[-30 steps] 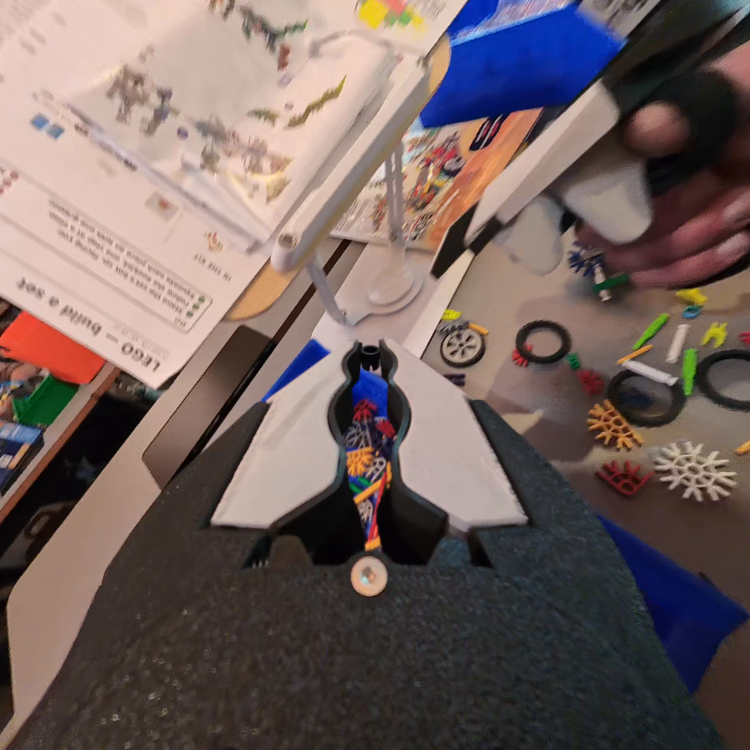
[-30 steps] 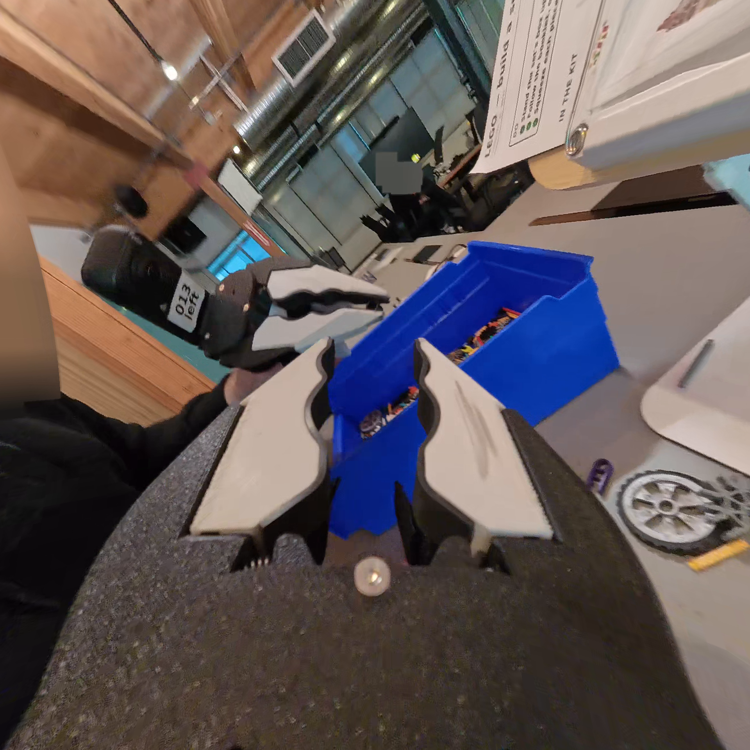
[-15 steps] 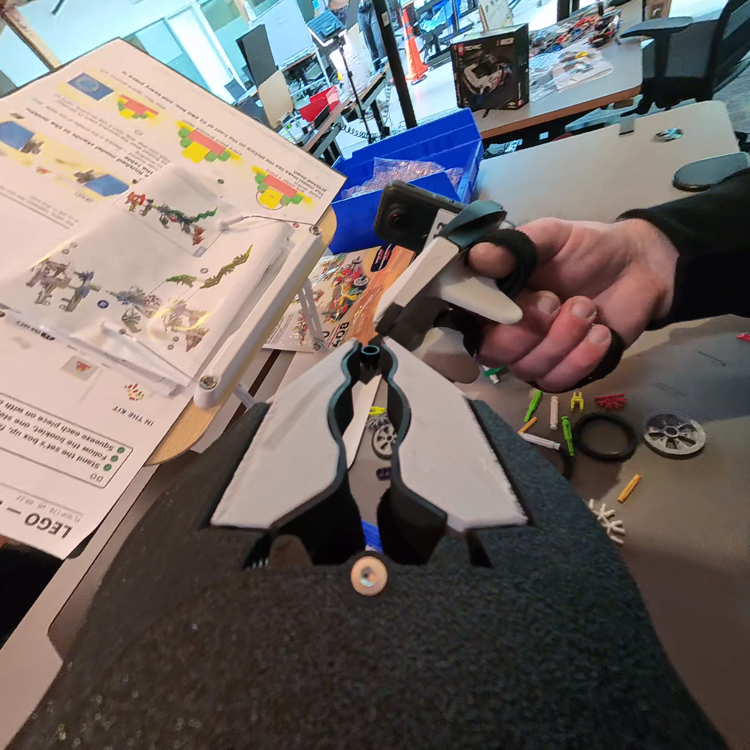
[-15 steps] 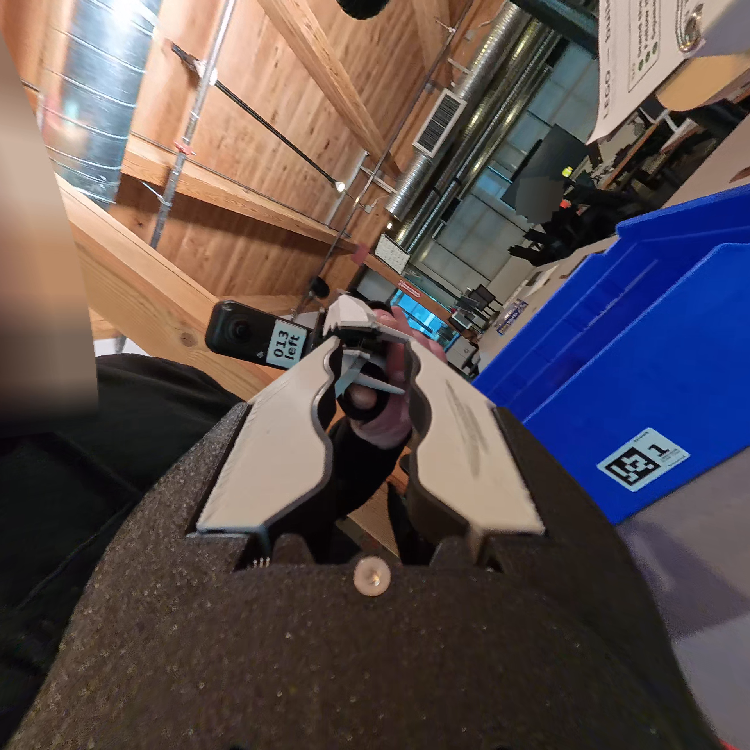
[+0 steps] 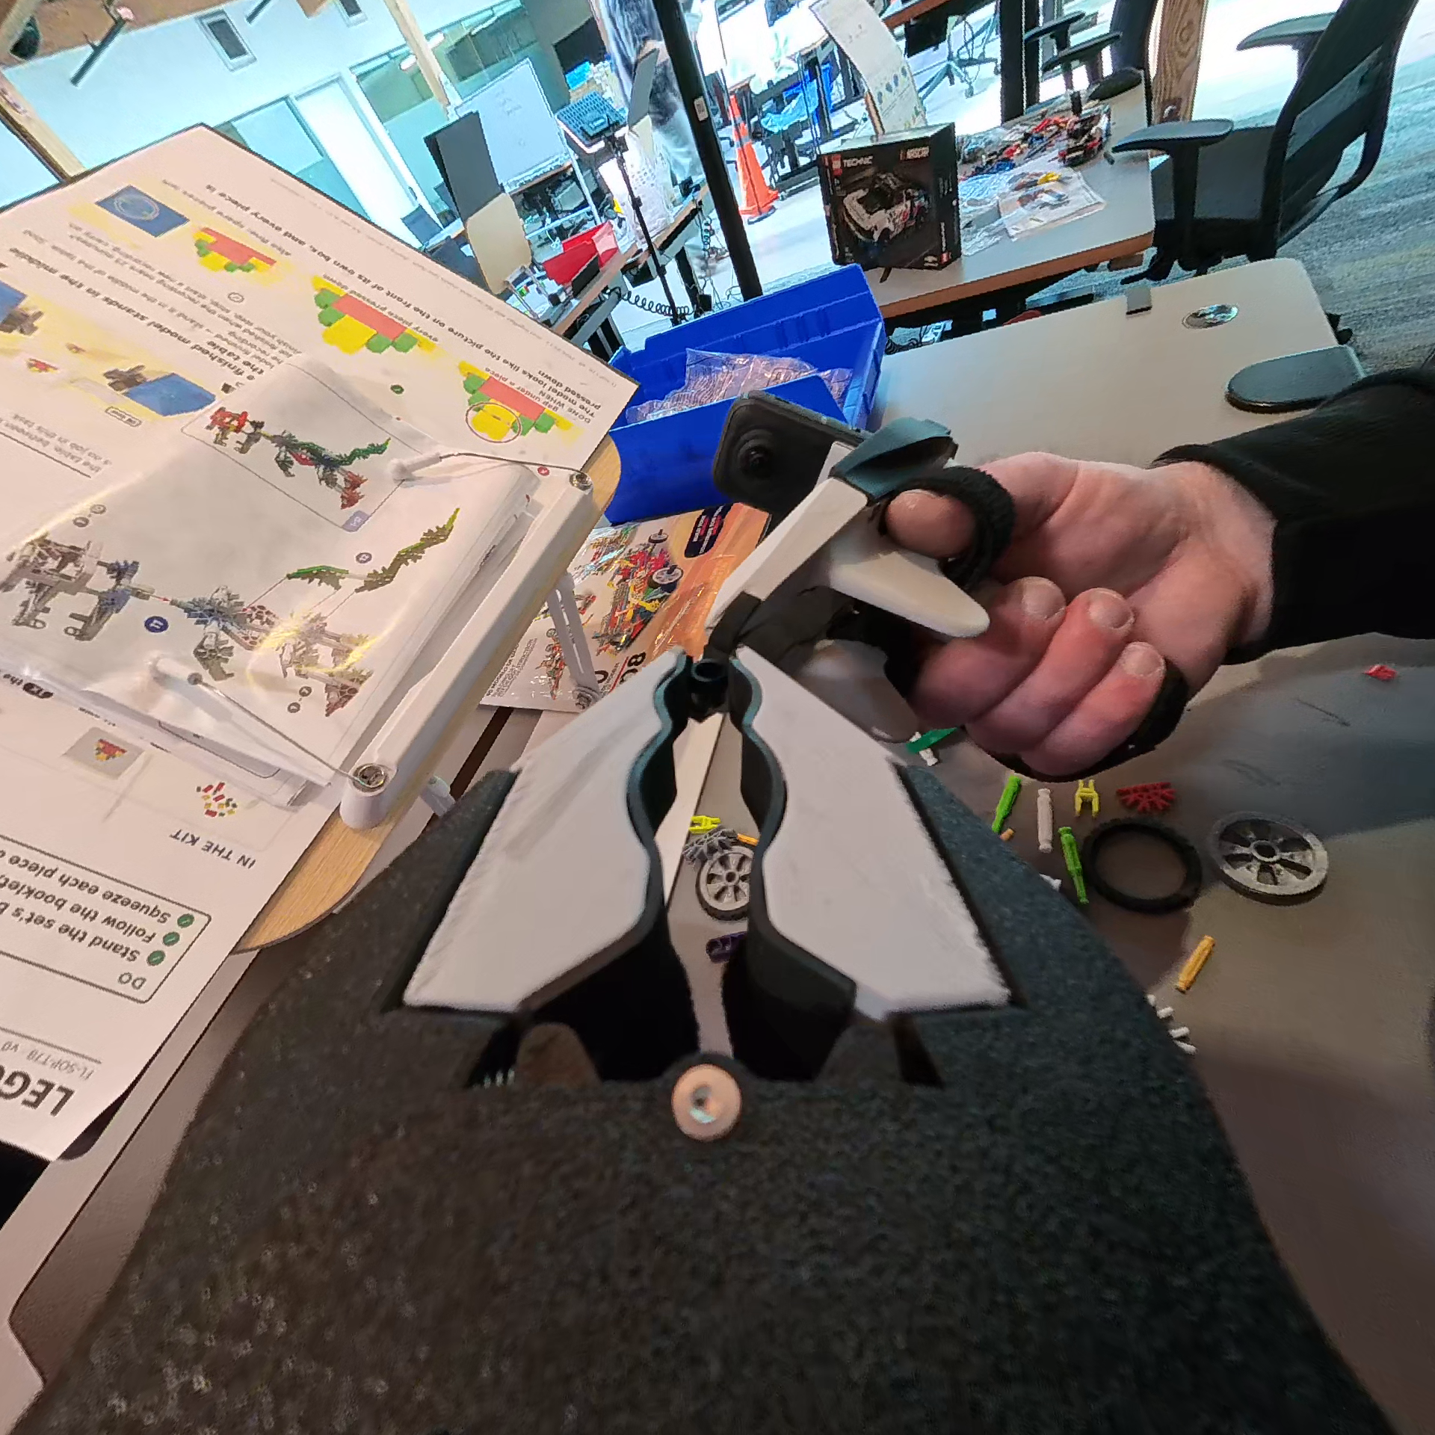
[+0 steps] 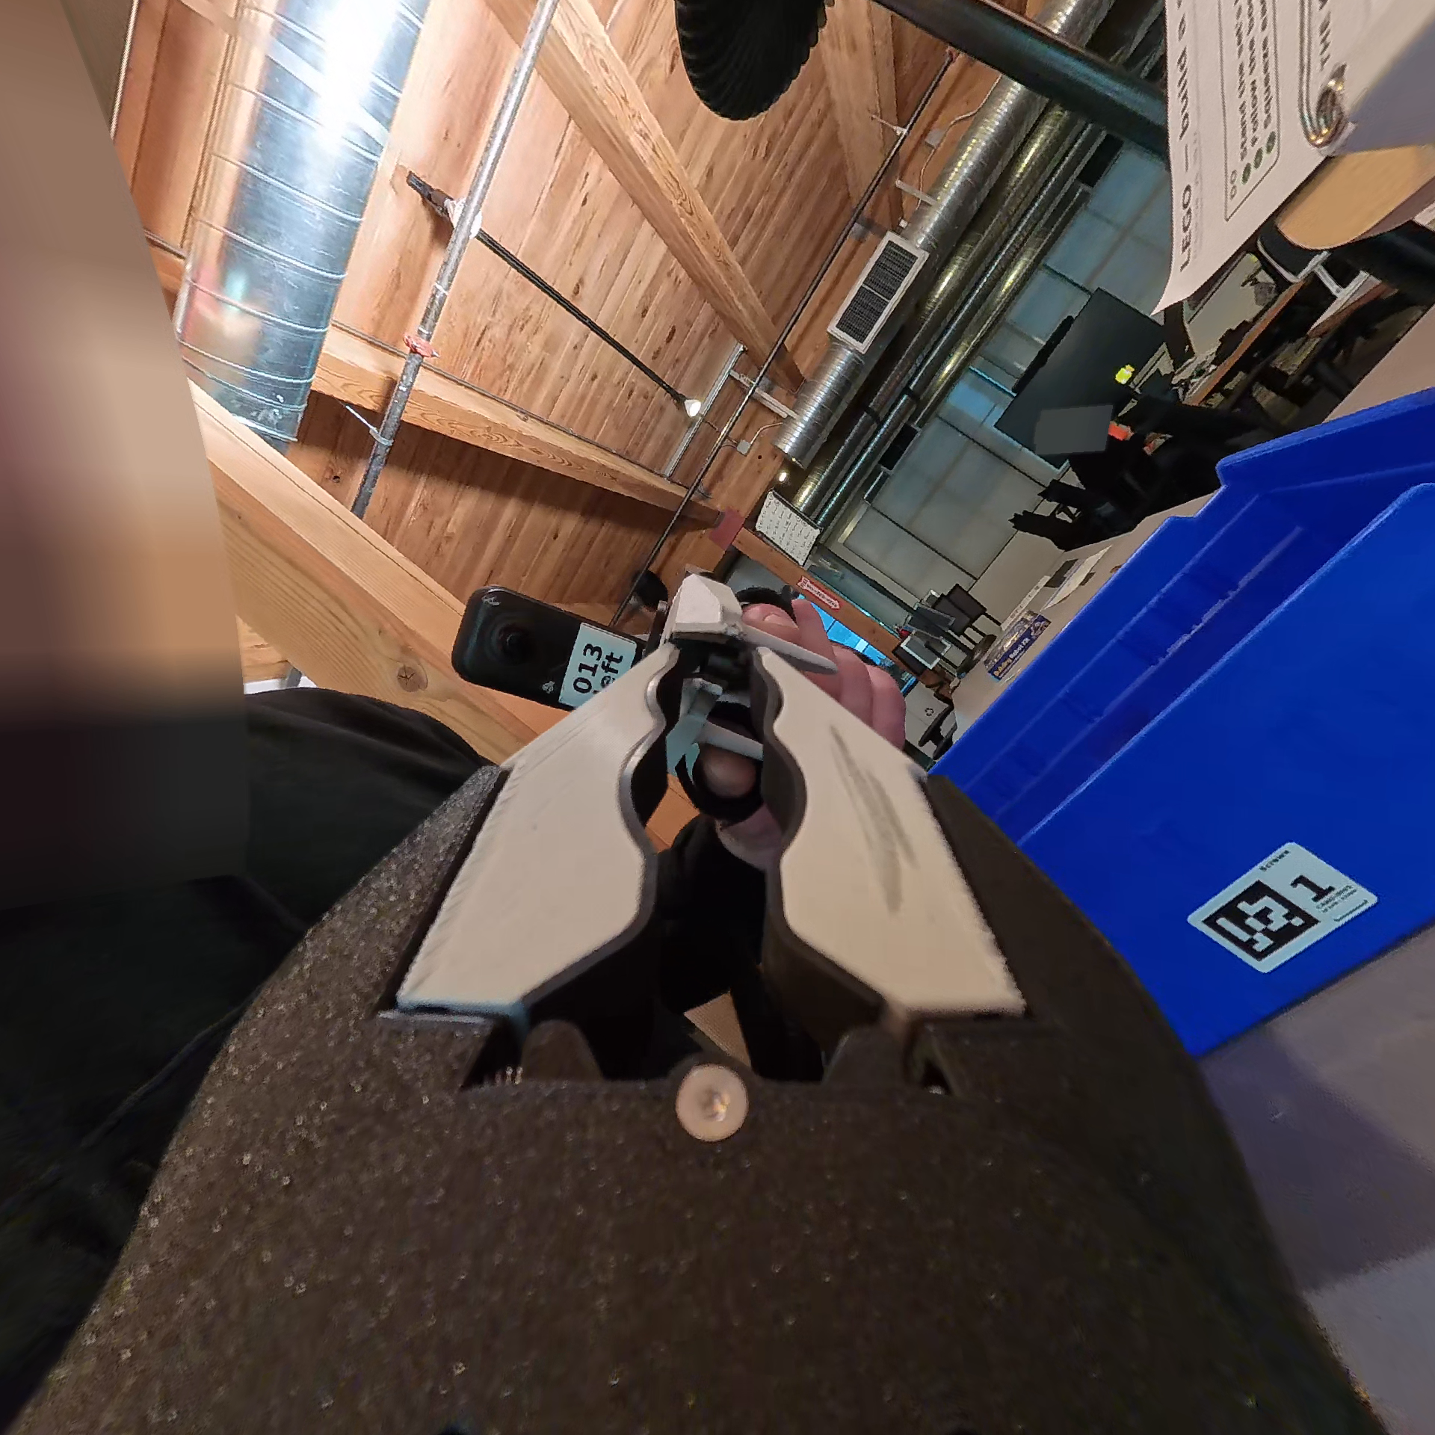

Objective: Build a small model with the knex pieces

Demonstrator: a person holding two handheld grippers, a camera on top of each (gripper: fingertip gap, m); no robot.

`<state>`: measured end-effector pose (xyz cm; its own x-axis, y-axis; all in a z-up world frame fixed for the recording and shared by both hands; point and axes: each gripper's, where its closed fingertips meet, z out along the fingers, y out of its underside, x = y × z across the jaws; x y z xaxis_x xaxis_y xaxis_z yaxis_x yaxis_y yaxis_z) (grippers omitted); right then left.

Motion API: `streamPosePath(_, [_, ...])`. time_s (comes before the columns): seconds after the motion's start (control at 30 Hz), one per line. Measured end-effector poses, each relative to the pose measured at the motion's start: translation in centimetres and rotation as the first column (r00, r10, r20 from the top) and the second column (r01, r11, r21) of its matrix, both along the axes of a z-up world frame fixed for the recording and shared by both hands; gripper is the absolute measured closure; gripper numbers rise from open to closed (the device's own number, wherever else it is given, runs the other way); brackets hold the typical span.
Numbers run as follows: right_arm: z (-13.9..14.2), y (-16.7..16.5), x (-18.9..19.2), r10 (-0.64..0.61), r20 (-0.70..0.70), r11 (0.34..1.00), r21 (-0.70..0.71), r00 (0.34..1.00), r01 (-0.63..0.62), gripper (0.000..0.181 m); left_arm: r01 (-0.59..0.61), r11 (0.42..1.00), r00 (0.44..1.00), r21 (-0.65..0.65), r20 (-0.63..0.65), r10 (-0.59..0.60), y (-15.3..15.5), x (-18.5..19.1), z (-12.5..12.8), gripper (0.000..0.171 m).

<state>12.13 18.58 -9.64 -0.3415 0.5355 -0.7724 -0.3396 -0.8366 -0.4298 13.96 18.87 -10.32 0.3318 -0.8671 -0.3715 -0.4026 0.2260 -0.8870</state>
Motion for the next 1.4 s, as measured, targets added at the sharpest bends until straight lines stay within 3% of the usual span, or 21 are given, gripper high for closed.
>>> streamPosePath(0.43, [0.2,-0.9,-0.6,0.107,-0.070,0.993,-0.045,0.992,-0.110,0.161,0.067,0.998,0.998,0.016,-0.001,-0.067,-1.0,-0.4,0.4,0.165])
streamPosePath(0.6, [0.5,-1.5,-0.8,0.137,-0.095,0.990,-0.032,0.986,-0.140,0.169,0.127,0.991,0.990,0.048,-0.065,-0.124,-1.9,-0.3,0.3,0.165])
streamPosePath(1.1, [-0.6,-1.7,-1.3,0.026,0.123,0.996,0.079,0.992,-0.036,0.172,0.117,0.991,0.981,0.069,-0.164,-0.105,-2.1,-1.1,-0.9,0.162])
streamPosePath(1.33, [-1.5,-0.5,-0.9,-0.062,0.214,0.995,0.095,0.975,0.042,0.172,0.081,0.995,0.983,0.060,-0.173,-0.069,-1.7,-1.9,-1.1,0.156])
streamPosePath(1.4, [-2.3,-0.1,-0.6,-0.113,0.296,0.987,0.143,0.948,0.073,0.173,0.060,0.997,0.983,0.050,-0.176,-0.050,-1.5,-2.4,-1.2,0.156])
